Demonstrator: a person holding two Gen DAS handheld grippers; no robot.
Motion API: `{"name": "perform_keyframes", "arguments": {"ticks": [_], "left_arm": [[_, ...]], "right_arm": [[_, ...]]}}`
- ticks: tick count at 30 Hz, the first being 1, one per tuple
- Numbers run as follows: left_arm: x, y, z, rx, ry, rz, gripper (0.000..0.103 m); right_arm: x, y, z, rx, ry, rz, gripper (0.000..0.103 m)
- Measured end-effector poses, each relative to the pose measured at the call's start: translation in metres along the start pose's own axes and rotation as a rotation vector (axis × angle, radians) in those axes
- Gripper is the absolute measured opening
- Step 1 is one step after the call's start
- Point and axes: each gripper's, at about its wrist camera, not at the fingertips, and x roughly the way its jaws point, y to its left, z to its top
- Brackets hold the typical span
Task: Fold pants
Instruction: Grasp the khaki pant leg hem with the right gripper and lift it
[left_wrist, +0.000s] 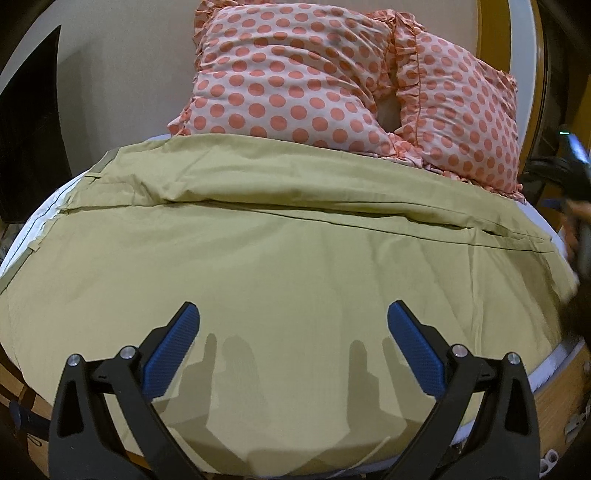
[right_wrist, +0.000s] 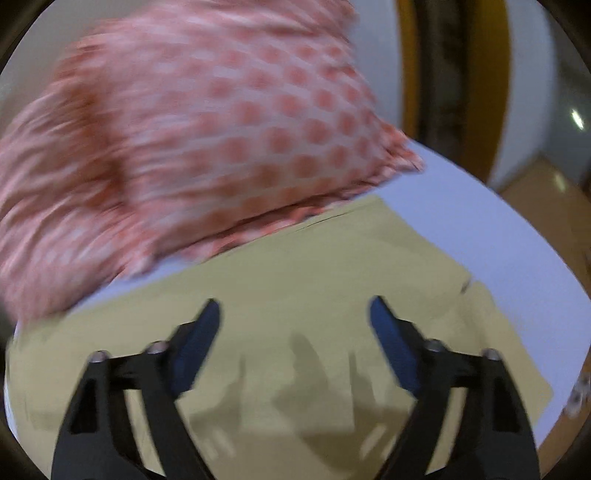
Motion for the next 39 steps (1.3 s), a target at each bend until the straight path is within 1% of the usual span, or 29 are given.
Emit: {"name": "perform_keyframes", "arguments": {"ticks": [2,5,8,9,10,12,13,14,15,16,18,19,20,21,22,23,25,26,28,29,30,31,32,33,34,36,37,38,39], "left_arm": [[-0.001,-0.001,0.001,0.014,-0.004,-0.001,0.101],[0.001,-0.001,0.004,0.036,-0.008,0.003,0.101],[0.005,-0.002,0.007,0.056,-0.010,0.009,0.101],[0.007,-0.002,0.008,0.062,-0.009,0.012,0.101],[0.008,-0.002,0.008,0.065,-0.009,0.012,0.101],[0.012,-0.001,0.009,0.064,-0.003,0.006,0.101],[0.015,0.000,0.009,0.061,0.001,0.001,0.101],[0.016,0.000,0.009,0.058,0.002,-0.002,0.101],[0.017,0.001,0.009,0.052,0.003,-0.006,0.101],[0.017,0.002,0.009,0.046,0.002,-0.010,0.101],[0.017,0.004,0.010,0.032,-0.001,-0.021,0.101],[0.017,0.005,0.010,0.027,-0.003,-0.023,0.101],[0.015,0.006,0.010,0.025,-0.007,-0.021,0.101],[0.014,0.007,0.009,0.023,-0.010,-0.020,0.101],[0.010,0.009,0.009,0.018,-0.018,-0.023,0.101],[0.007,0.011,0.009,0.011,-0.026,-0.027,0.101],[-0.002,0.018,0.009,-0.012,-0.052,-0.038,0.101],[-0.006,0.022,0.009,-0.025,-0.067,-0.044,0.101],[-0.013,0.031,0.011,-0.054,-0.094,-0.057,0.101],[-0.016,0.036,0.013,-0.066,-0.105,-0.068,0.101],[-0.019,0.041,0.015,-0.078,-0.120,-0.084,0.101],[-0.021,0.045,0.017,-0.084,-0.128,-0.093,0.101],[-0.023,0.049,0.021,-0.089,-0.136,-0.101,0.101],[-0.026,0.053,0.026,-0.096,-0.146,-0.109,0.101],[-0.028,0.056,0.029,-0.099,-0.153,-0.118,0.101],[-0.032,0.062,0.038,-0.104,-0.174,-0.144,0.101],[-0.033,0.065,0.042,-0.108,-0.180,-0.154,0.101],[-0.033,0.067,0.044,-0.113,-0.181,-0.159,0.101],[-0.033,0.070,0.048,-0.119,-0.181,-0.165,0.101]], "right_arm": [[0.046,-0.007,0.032,0.103,0.074,-0.052,0.069],[0.090,-0.008,0.055,0.171,0.121,-0.125,0.068],[0.121,0.000,0.069,0.171,0.142,-0.196,0.068],[0.134,0.001,0.071,0.178,0.156,-0.234,0.069],[0.138,-0.002,0.073,0.182,0.161,-0.248,0.068],[0.144,0.002,0.073,0.125,0.131,-0.314,0.064],[0.143,-0.001,0.071,0.110,0.116,-0.302,0.062],[0.143,-0.003,0.068,0.089,0.095,-0.283,0.047],[0.141,-0.004,0.065,0.077,0.078,-0.277,0.026],[0.139,-0.007,0.061,0.069,0.061,-0.259,0.023],[0.136,-0.020,0.052,0.072,0.024,-0.210,0.013],[0.135,-0.027,0.050,0.083,0.011,-0.180,0.012],[0.133,-0.036,0.047,0.122,0.006,-0.125,0.006],[0.130,-0.044,0.046,0.163,0.006,-0.076,0.005],[0.128,-0.062,0.049,0.219,-0.012,-0.004,0.005],[0.116,-0.072,0.050,0.253,-0.041,0.058,0.005],[0.074,-0.093,0.036,0.278,-0.136,0.198,0.005],[0.049,-0.105,0.023,0.285,-0.176,0.269,0.005],[0.005,-0.130,-0.009,0.305,-0.214,0.375,0.004],[-0.016,-0.142,-0.030,0.316,-0.220,0.406,0.004],[-0.033,-0.150,-0.049,0.327,-0.220,0.421,0.004],[-0.056,-0.148,-0.072,0.344,-0.212,0.432,0.004],[-0.066,-0.164,-0.099,0.373,-0.186,0.431,0.005],[-0.071,-0.167,-0.111,0.395,-0.162,0.427,0.005],[-0.066,-0.175,-0.122,0.418,-0.125,0.424,0.005],[-0.049,-0.179,-0.135,0.441,-0.040,0.425,0.007],[-0.053,-0.176,-0.145,0.447,-0.012,0.424,0.009],[-0.047,-0.180,-0.146,0.460,0.013,0.421,0.019],[-0.047,-0.182,-0.149,0.469,0.036,0.421,0.031]]}}
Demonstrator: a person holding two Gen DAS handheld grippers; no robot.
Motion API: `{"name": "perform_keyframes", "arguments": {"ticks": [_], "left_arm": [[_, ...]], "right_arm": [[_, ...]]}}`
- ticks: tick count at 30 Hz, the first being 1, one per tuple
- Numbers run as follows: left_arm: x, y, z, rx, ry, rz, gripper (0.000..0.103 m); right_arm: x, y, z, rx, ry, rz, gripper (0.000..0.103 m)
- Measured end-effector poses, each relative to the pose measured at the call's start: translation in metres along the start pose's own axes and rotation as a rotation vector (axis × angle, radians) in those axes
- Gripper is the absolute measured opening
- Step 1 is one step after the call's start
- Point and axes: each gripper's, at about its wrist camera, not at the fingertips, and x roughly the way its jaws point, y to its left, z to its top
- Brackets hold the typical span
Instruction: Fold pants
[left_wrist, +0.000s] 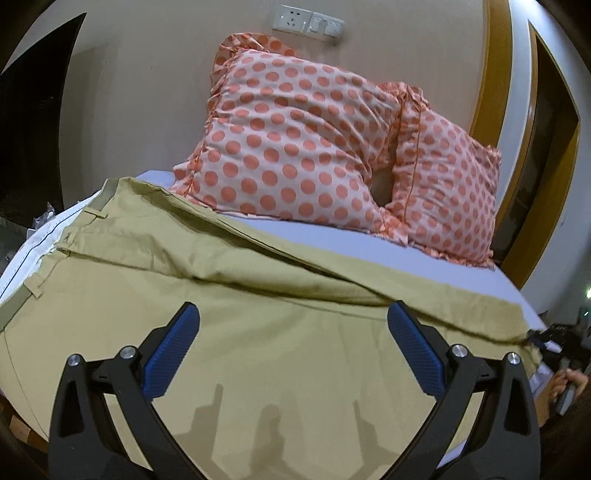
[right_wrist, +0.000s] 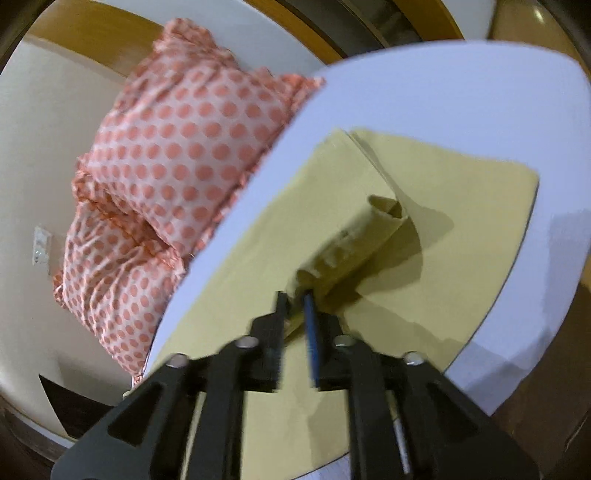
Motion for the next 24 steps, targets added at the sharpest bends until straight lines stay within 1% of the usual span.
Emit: {"name": "perform_keyframes", "arguments": {"ticks": [2,5,6,7,8,9,11,13,14,17,20,21,22,23,24], "left_arm": [[-0.001,0.009,0.008,-0.029,0.002,-0.012,0.101],[0.003,0.023,0.019,-0.085,0.009,-0.035,0.101],[0.008,0.028,0.025,-0.109,0.011,-0.046,0.101],[0.012,0.032,0.029,-0.120,0.015,-0.050,0.101],[0.017,0.036,0.035,-0.132,0.021,-0.056,0.101],[0.024,0.040,0.042,-0.141,0.032,-0.064,0.101],[0.045,0.047,0.058,-0.165,0.070,-0.057,0.101],[0.073,0.056,0.072,-0.207,0.127,-0.046,0.101],[0.087,0.061,0.078,-0.227,0.148,-0.046,0.101],[0.126,0.073,0.091,-0.271,0.212,0.006,0.097],[0.165,0.089,0.102,-0.333,0.267,0.045,0.088],[0.177,0.095,0.104,-0.355,0.286,0.051,0.073],[0.191,0.102,0.103,-0.383,0.317,0.054,0.049],[0.200,0.108,0.101,-0.409,0.341,0.058,0.030],[0.205,0.115,0.097,-0.441,0.362,0.055,0.006]], "right_arm": [[0.005,0.001,-0.003,0.002,0.021,-0.005,0.045],[0.010,0.005,-0.004,0.004,0.024,-0.010,0.046],[0.014,0.008,-0.003,-0.002,0.015,-0.008,0.037],[0.016,0.010,-0.002,-0.010,0.007,-0.002,0.019],[0.018,0.009,0.000,-0.018,-0.005,0.022,0.002],[0.018,0.009,0.002,-0.005,-0.019,0.049,0.002],[0.004,0.005,0.006,0.024,-0.072,0.135,0.002],[-0.004,0.007,0.008,0.022,-0.099,0.168,0.002],[-0.008,0.008,0.010,0.014,-0.108,0.183,0.002],[-0.011,0.012,0.012,0.005,-0.114,0.200,0.002],[-0.011,0.015,0.014,-0.003,-0.117,0.203,0.002],[-0.010,0.014,0.015,-0.002,-0.118,0.207,0.002],[-0.010,0.014,0.014,0.001,-0.118,0.208,0.002],[-0.009,0.013,0.015,0.010,-0.118,0.215,0.002],[-0.008,0.015,0.016,0.016,-0.119,0.221,0.002]]}}
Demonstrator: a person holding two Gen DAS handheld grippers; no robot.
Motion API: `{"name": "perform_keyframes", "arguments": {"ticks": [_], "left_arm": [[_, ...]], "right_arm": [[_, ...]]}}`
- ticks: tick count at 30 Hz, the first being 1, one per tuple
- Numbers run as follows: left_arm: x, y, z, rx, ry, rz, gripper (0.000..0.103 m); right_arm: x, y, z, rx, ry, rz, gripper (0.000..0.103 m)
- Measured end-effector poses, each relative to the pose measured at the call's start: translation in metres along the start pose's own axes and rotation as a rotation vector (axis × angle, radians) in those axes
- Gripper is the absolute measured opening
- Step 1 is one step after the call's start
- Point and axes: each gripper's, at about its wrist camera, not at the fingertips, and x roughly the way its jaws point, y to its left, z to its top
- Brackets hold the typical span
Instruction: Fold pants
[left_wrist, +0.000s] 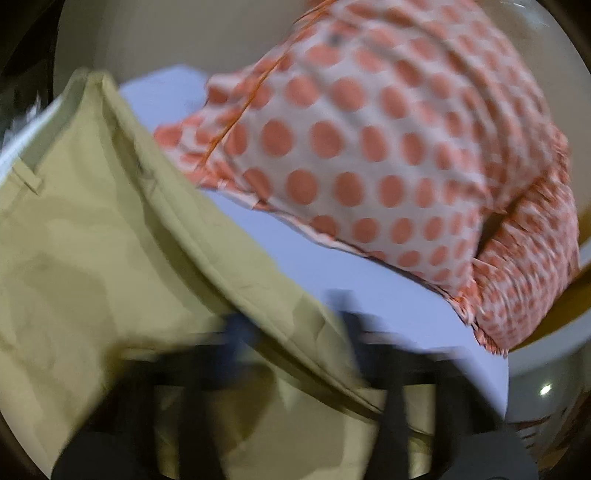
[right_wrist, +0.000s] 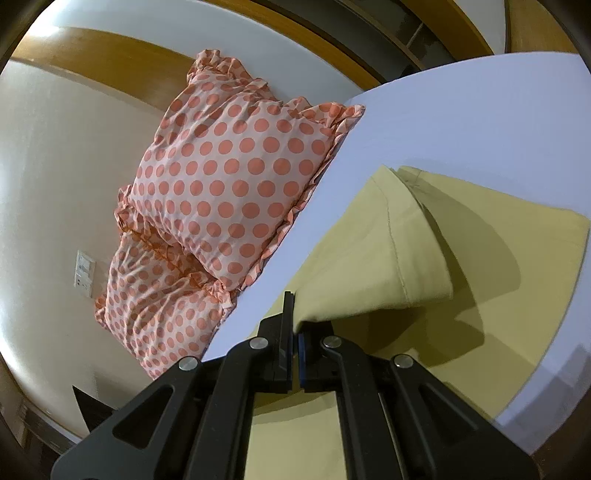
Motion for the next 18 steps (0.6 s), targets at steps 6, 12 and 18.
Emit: {"name": "perform_keyframes", "arguments": {"ticks": [6,12,18], "left_arm": [[-0.092,0.006,-0.068,0.099,-0.116,-0.069,0.006],[-0.163,0.038,-0.181,0.142,-0.103,-0.027,0.010],[-0.162,0.076,-0.233,0.043,-0.055,-0.043,0.010]], "right_arm": [[-0.021,0.008,0.011,-0.023,-0.063,0.011,0.002],[-0.054,-0.008,0.004,-0.021,-0.089,-0.072,0.002],[-0.057,-0.039,-0.009,0.032,-0.062,-0.161,0.002]]}}
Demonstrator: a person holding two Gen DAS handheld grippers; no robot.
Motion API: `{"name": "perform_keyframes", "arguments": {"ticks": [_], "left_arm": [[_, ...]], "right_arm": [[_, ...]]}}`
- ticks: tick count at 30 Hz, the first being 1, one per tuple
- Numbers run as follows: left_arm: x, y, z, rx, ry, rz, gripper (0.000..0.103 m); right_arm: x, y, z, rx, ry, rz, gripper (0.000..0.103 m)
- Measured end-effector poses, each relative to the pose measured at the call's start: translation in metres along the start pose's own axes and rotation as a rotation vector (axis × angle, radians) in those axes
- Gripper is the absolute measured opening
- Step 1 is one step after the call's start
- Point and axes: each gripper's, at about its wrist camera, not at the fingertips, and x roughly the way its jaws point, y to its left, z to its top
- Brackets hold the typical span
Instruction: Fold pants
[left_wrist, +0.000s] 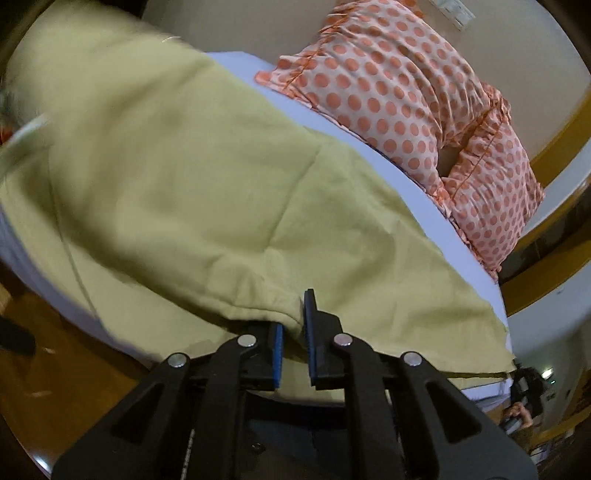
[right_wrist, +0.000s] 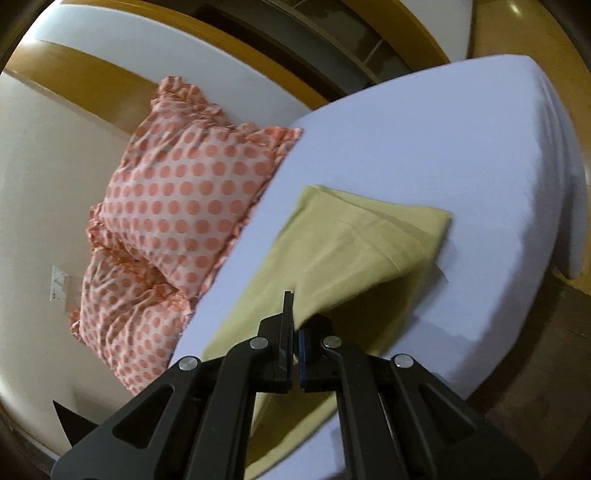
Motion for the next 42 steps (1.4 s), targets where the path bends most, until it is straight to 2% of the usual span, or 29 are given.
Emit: {"name": "perform_keyframes", "arguments": {"ticks": [10,12,13,14,15,16,17,19,22,23,25,26,28,29,30,34,37,39,41,42], "left_arm": [[-0.002,-0.003,-0.015,0.029,-0.018,-0.027,0.008],[-0.004,-0.006,-0.020,0.055,-0.024,-0.026,0.010],[-0.006,-0.007,-0.022,0.071,-0.028,-0.027,0.014],[-0.008,-0.009,-0.024,0.088,-0.032,-0.031,0.018],[-0.010,-0.010,-0.026,0.104,-0.037,-0.042,0.026],[-0.014,-0.011,-0.029,0.122,-0.048,-0.062,0.035],[-0.017,-0.012,-0.032,0.134,-0.059,-0.073,0.040],[-0.025,-0.013,-0.038,0.156,-0.083,-0.099,0.050],[-0.028,-0.009,-0.044,0.150,-0.089,-0.141,0.051],[-0.027,-0.008,-0.045,0.144,-0.086,-0.153,0.051],[-0.029,-0.004,-0.049,0.136,-0.081,-0.178,0.052],[-0.029,-0.003,-0.050,0.138,-0.080,-0.189,0.052],[-0.030,-0.003,-0.053,0.147,-0.077,-0.209,0.056],[-0.030,-0.003,-0.054,0.151,-0.078,-0.210,0.057],[-0.030,-0.004,-0.055,0.158,-0.080,-0.215,0.060],[-0.034,0.001,-0.056,0.157,-0.098,-0.213,0.073],[-0.039,0.010,-0.054,0.127,-0.129,-0.201,0.082],[-0.044,0.017,-0.052,0.102,-0.151,-0.198,0.084],[-0.047,0.021,-0.051,0.082,-0.169,-0.189,0.084],[-0.049,0.022,-0.051,0.079,-0.176,-0.175,0.084]], "right_arm": [[-0.007,-0.012,-0.004,0.000,-0.012,-0.068,0.002],[-0.009,-0.009,-0.004,-0.036,-0.015,-0.100,0.002],[-0.013,-0.007,-0.005,-0.056,-0.027,-0.121,0.006],[-0.019,-0.004,-0.005,-0.072,-0.056,-0.147,0.020],[-0.024,-0.002,-0.004,-0.084,-0.082,-0.172,0.048],[-0.032,0.000,-0.003,-0.102,-0.125,-0.201,0.059],[-0.037,0.000,-0.003,-0.115,-0.158,-0.219,0.062],[-0.040,-0.003,-0.001,-0.130,-0.181,-0.254,0.061],[-0.028,-0.014,-0.001,-0.105,-0.130,-0.247,0.058],[-0.027,-0.013,-0.003,-0.118,-0.143,-0.243,0.058],[-0.023,-0.010,-0.008,-0.155,-0.136,-0.223,0.045],[-0.016,-0.012,-0.012,-0.153,-0.097,-0.172,0.039],[-0.010,-0.008,-0.017,-0.183,-0.100,-0.144,0.033],[-0.005,-0.008,-0.020,-0.196,-0.086,-0.113,0.015],[-0.001,-0.008,-0.021,-0.196,-0.076,-0.090,0.007],[0.005,0.000,-0.020,-0.227,-0.104,-0.034,0.005],[0.012,0.040,-0.020,-0.300,-0.131,0.042,0.005],[0.017,0.086,-0.030,-0.394,-0.113,0.140,0.005],[0.022,0.130,-0.049,-0.482,-0.078,0.239,0.005],[0.027,0.161,-0.069,-0.540,-0.035,0.316,0.005]]}}
